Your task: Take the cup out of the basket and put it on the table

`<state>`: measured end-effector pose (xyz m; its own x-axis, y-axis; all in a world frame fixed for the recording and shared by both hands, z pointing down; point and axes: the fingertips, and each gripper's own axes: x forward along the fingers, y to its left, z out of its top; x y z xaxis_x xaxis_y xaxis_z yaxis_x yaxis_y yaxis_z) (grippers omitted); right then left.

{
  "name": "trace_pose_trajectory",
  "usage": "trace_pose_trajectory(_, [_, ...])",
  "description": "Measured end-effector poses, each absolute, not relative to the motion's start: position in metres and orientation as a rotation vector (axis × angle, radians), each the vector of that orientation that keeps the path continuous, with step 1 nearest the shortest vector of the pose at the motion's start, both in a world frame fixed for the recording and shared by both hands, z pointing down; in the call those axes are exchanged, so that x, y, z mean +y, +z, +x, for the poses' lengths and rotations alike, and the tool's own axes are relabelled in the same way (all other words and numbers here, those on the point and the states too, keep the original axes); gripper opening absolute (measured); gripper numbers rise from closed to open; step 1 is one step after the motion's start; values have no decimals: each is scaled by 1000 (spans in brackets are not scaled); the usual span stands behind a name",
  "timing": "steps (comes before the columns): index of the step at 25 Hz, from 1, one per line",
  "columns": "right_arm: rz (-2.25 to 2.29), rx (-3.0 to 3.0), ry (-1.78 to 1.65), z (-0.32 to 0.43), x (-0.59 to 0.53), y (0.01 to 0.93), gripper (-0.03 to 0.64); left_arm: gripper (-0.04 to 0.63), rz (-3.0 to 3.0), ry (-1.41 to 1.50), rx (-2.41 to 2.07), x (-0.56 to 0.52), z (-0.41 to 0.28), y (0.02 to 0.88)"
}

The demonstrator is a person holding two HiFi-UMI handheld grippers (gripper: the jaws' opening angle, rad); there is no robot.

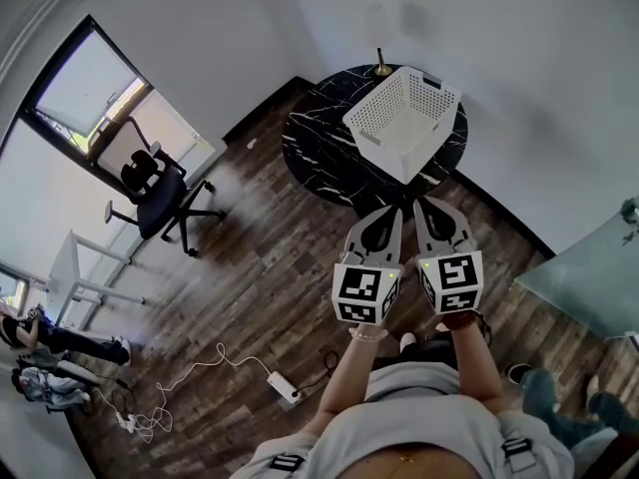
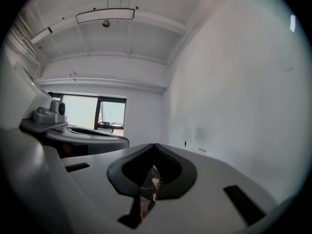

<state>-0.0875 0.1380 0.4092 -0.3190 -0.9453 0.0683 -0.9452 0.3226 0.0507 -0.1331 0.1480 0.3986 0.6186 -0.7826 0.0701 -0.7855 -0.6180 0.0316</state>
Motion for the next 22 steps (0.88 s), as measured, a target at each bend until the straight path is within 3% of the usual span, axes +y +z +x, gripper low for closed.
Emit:
trace_pose_trajectory(11, [1724, -2512, -22, -96, 112, 408, 9, 6, 2724, 58, -1400, 122, -143, 401])
trace_pose_trajectory(22, [1689, -2570, -10, -60, 65, 396, 9, 6, 2719, 78, -1459, 79, -107, 388])
